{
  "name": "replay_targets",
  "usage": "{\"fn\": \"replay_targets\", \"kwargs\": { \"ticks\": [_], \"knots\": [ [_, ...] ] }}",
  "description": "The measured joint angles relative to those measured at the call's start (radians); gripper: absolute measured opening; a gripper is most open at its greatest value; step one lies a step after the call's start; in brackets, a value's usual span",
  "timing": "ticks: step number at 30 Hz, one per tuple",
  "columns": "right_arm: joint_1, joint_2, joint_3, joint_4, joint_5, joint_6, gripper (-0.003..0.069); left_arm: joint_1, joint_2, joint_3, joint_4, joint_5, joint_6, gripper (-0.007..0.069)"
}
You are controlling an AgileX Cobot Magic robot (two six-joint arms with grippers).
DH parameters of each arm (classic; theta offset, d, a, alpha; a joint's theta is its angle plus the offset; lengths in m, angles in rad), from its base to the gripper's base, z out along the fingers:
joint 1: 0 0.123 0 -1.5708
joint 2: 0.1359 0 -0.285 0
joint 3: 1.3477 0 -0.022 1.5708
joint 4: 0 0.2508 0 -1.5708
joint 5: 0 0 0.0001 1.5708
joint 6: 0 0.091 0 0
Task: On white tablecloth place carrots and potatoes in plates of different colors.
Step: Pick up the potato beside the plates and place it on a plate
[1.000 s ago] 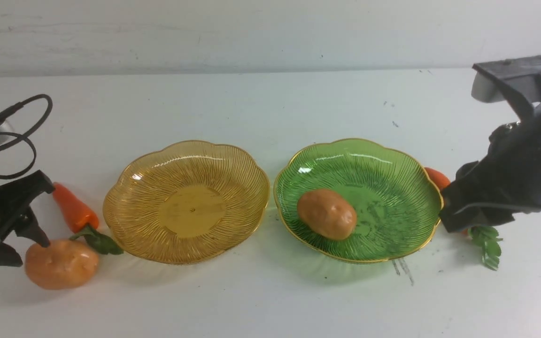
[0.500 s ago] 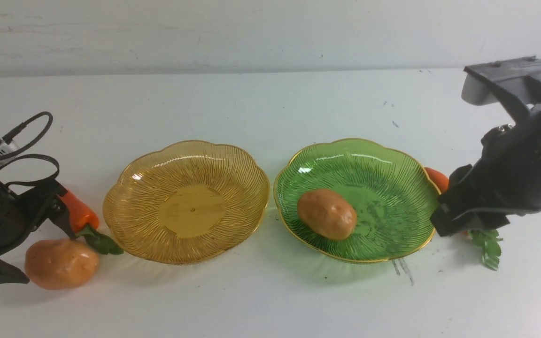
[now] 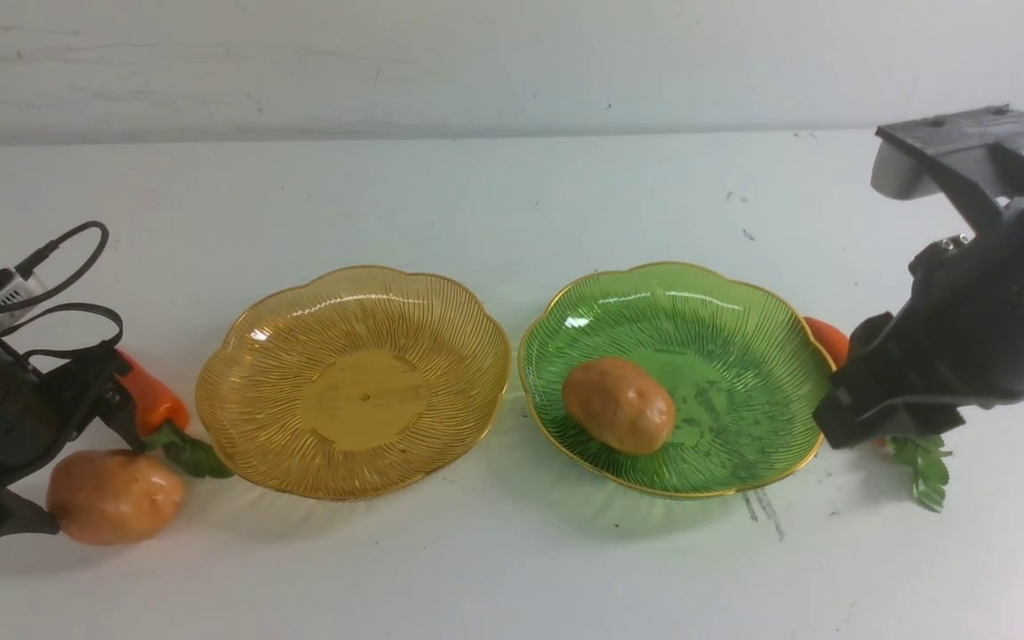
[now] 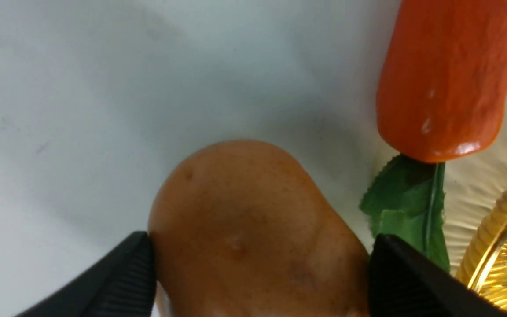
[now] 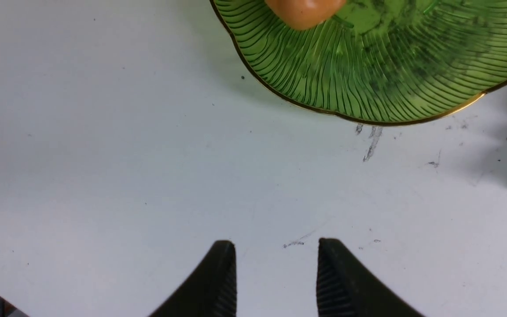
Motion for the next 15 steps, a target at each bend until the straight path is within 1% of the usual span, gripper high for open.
{"fn": "replay_targets", "kwargs": {
  "ticks": [6, 7, 11, 15],
  "knots": [
    [0.0, 0.0, 0.0, 0.0, 0.0, -0.001, 0.0244, 0.0, 0.01, -0.007, 0.053, 0.007, 0.0, 0.0412],
    [0.0, 0.0, 0.0, 0.0, 0.0, -0.001, 0.0244, 0.0, 0.011, -0.01, 0.068, 0.009, 0.003, 0.0399],
    [0.0, 0.0, 0.0, 0.001, 0.0, -0.001, 0.0244, 0.0, 0.018, -0.04, 0.137, 0.068, 0.049, 0.0389],
    [0.0, 0.0, 0.0, 0.017, 0.0, -0.002, 0.0244, 0.002, 0.02, -0.065, 0.177, 0.176, 0.122, 0.0388]
  ]
}}
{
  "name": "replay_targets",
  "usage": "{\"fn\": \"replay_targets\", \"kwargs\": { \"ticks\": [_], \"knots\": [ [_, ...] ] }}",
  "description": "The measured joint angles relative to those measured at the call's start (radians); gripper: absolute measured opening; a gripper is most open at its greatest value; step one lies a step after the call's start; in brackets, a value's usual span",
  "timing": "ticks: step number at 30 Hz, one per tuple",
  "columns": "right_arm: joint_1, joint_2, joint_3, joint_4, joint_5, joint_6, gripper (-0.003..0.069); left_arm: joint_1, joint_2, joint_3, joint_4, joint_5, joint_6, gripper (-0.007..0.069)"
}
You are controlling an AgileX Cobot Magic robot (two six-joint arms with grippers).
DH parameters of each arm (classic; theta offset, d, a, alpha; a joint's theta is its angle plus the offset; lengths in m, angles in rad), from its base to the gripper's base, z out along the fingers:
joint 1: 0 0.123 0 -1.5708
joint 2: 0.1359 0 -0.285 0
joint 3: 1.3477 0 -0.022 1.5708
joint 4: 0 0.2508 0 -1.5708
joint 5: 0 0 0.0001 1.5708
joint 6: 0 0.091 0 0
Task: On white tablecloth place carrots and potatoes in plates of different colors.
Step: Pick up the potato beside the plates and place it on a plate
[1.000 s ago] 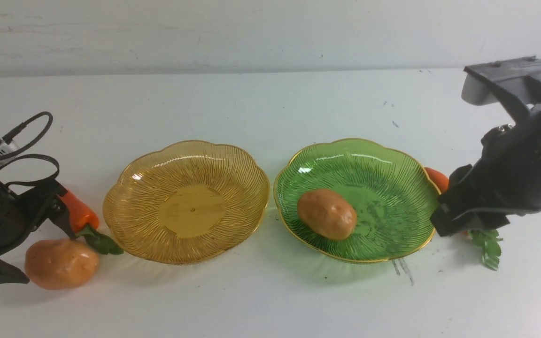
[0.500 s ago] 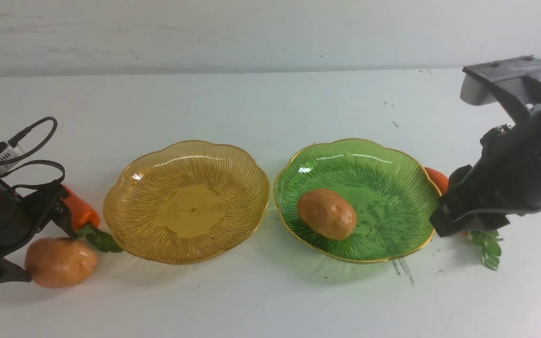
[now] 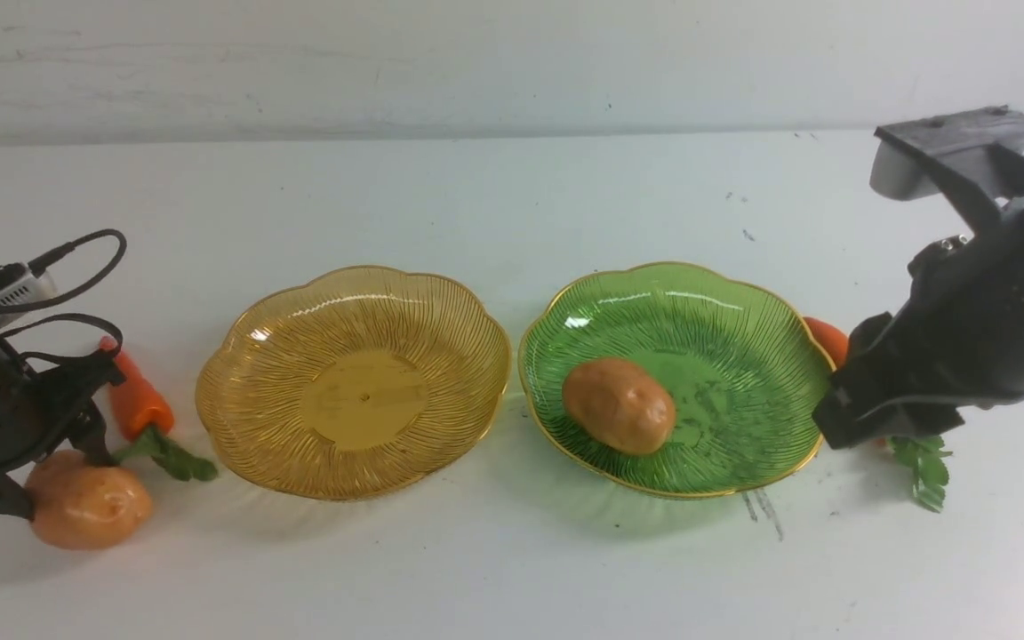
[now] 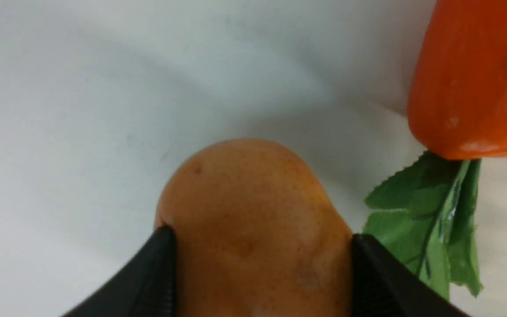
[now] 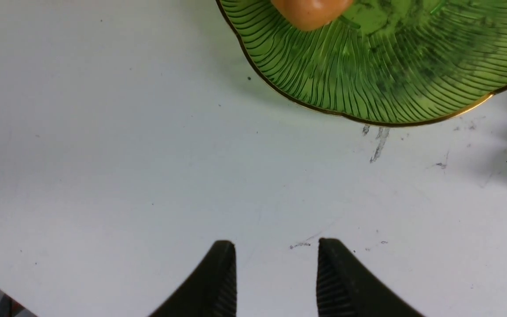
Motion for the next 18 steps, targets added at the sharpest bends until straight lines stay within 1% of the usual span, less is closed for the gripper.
{"fn": "replay_targets", "kwargs": {
  "ticks": [3, 10, 14, 18],
  "knots": [
    [0.0, 0.0, 0.0, 0.016, 0.0, 0.0, 0.0244, 0.0, -0.039, -0.012, 0.003, 0.034, 0.064, 0.0386],
    [0.0, 0.0, 0.0, 0.019, 0.0, -0.001, 0.0244, 0.0, -0.149, -0.014, -0.007, 0.06, 0.135, 0.0386],
    [0.0, 0.0, 0.0, 0.024, 0.0, -0.001, 0.0244, 0.0, -0.202, -0.014, -0.07, 0.055, 0.185, 0.0381],
    [0.0, 0.0, 0.0, 0.06, 0.0, -0.001, 0.0244, 0.0, -0.198, -0.014, -0.134, 0.058, 0.291, 0.0381]
  ]
}}
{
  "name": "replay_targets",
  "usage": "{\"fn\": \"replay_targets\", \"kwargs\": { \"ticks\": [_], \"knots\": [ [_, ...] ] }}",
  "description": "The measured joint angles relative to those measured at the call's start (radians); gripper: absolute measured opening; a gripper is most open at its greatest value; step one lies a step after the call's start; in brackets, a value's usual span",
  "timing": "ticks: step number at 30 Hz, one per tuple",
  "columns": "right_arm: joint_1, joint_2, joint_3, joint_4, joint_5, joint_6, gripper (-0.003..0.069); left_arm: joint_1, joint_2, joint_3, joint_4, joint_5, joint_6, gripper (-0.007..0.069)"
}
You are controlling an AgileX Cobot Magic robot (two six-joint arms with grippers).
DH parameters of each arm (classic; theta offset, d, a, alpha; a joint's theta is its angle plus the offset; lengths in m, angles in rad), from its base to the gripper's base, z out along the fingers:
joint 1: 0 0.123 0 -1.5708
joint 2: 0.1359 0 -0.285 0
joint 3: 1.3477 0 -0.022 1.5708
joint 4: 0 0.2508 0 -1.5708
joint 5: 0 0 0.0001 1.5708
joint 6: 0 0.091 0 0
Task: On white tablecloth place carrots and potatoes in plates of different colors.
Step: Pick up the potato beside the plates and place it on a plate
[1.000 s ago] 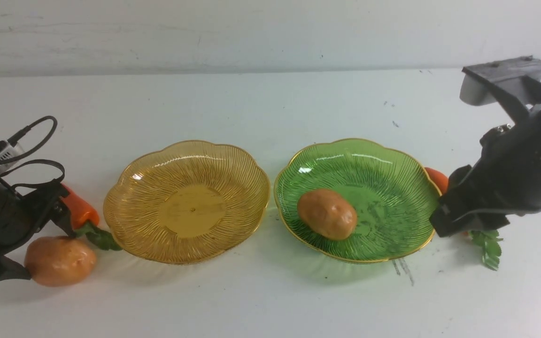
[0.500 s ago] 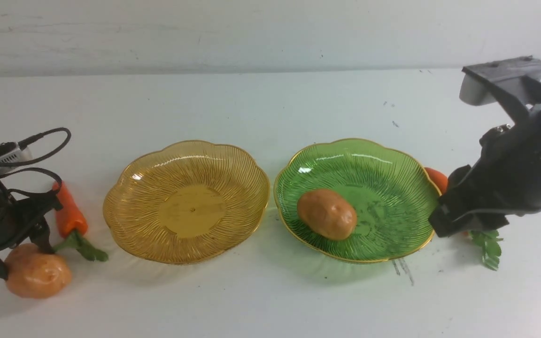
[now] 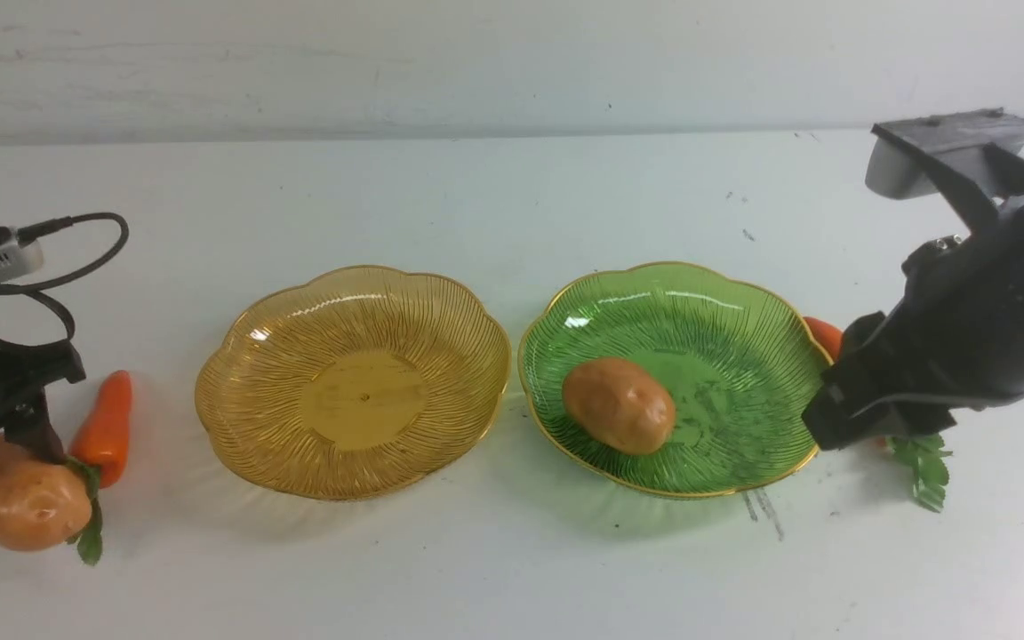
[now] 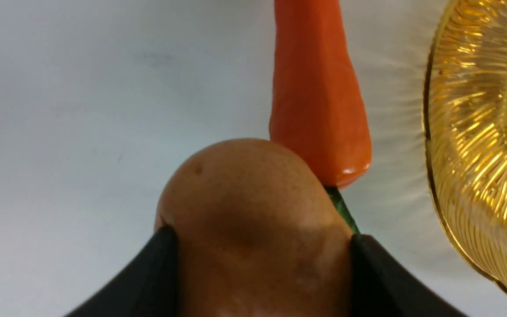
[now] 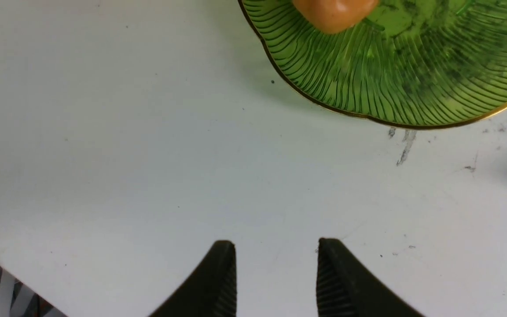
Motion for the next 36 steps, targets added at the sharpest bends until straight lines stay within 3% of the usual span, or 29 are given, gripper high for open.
{"fn": "replay_targets", "kwargs": {
  "ticks": [15, 27, 36],
  "knots": [
    [0.0, 0.0, 0.0, 0.03, 0.0, -0.003, 0.0244, -0.001, 0.203, -0.002, -0.034, 0.055, 0.067, 0.0384],
    [0.0, 0.0, 0.0, 0.03, 0.0, -0.003, 0.0244, -0.001, 0.204, -0.004, -0.034, 0.083, 0.077, 0.0538],
    [0.0, 0.0, 0.0, 0.03, -0.001, -0.003, 0.0244, -0.001, 0.204, -0.004, -0.031, 0.171, 0.107, 0.0567]
  ]
}}
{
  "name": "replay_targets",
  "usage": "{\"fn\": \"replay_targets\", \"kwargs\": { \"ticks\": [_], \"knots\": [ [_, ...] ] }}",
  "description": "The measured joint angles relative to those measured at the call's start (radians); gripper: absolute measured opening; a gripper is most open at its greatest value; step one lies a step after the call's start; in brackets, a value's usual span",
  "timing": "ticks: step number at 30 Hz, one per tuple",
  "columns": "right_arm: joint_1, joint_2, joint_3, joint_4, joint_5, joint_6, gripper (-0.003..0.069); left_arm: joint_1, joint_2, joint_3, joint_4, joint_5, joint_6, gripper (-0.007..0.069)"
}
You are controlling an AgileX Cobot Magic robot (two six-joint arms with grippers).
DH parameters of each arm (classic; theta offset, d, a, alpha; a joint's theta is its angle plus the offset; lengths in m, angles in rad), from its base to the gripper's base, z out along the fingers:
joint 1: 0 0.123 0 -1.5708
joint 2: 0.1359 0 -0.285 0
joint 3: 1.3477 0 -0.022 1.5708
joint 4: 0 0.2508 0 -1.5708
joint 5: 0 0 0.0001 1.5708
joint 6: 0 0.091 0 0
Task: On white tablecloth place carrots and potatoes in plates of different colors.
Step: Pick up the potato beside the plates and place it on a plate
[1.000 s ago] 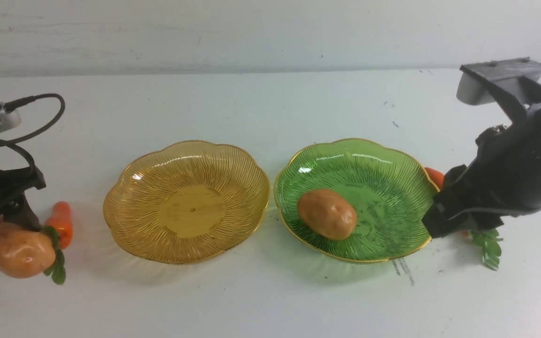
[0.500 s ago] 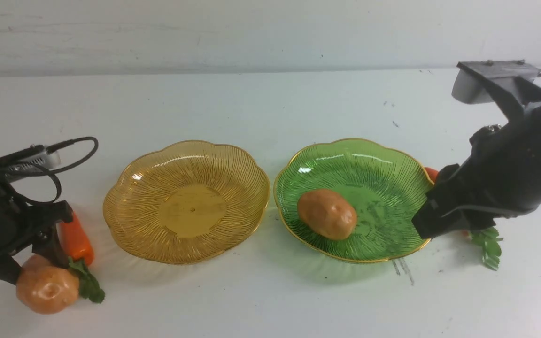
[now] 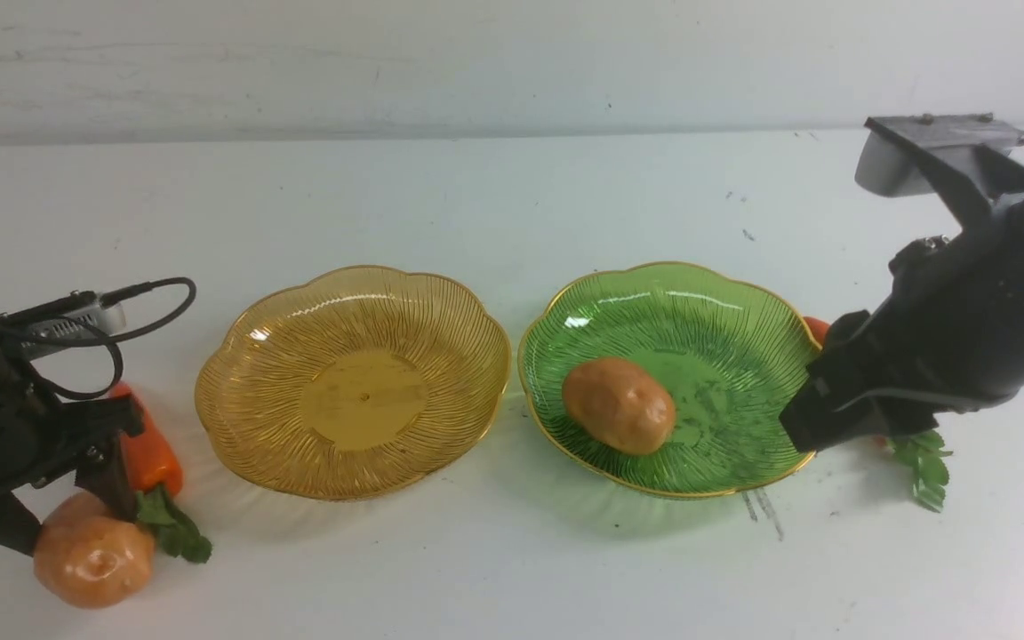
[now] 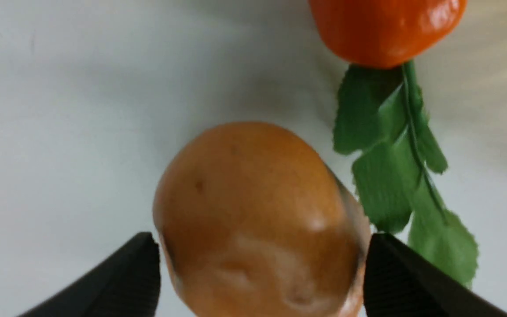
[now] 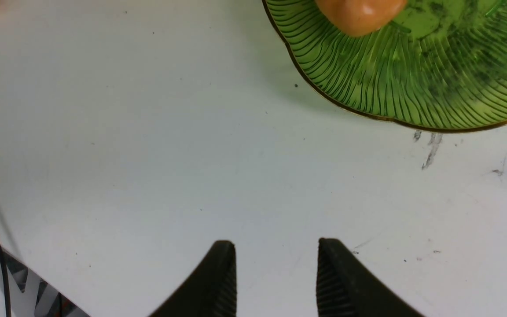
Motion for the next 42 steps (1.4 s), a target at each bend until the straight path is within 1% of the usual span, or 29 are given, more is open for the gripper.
{"fn": "replay_targets", "kwargs": {
  "ticks": [10, 18, 19, 26, 33, 37, 39, 42],
  "knots": [
    [0.0, 0.0, 0.0, 0.007, -0.014, 0.0, 0.0244, 0.0, 0.004, 0.0, 0.058, -0.004, 0.006, 0.0567],
    [0.0, 0.0, 0.0, 0.011, -0.016, 0.0, 0.0244, 0.0, 0.035, -0.01, 0.064, 0.003, 0.006, 0.0569],
    [0.0, 0.0, 0.0, 0.011, -0.016, 0.0, 0.0244, 0.0, 0.038, -0.012, 0.064, 0.006, 0.006, 0.0561],
    [0.0, 0.0, 0.0, 0.011, -0.016, 0.0, 0.0244, 0.0, 0.041, -0.014, 0.075, 0.024, 0.006, 0.0397],
    [0.0, 0.0, 0.0, 0.011, -0.017, 0.0, 0.0244, 0.0, 0.006, -0.005, 0.155, 0.037, 0.006, 0.0386],
    [0.0, 0.0, 0.0, 0.011, -0.017, 0.0, 0.0244, 0.0, -0.056, -0.004, 0.167, 0.048, 0.005, 0.0386],
    [0.0, 0.0, 0.0, 0.011, -0.017, 0.0, 0.0244, 0.0, -0.102, -0.004, 0.148, 0.051, 0.004, 0.0386],
    [0.0, 0.0, 0.0, 0.011, -0.017, -0.004, 0.0244, -0.006, -0.159, -0.003, 0.035, 0.045, 0.034, 0.0386]
  ]
}}
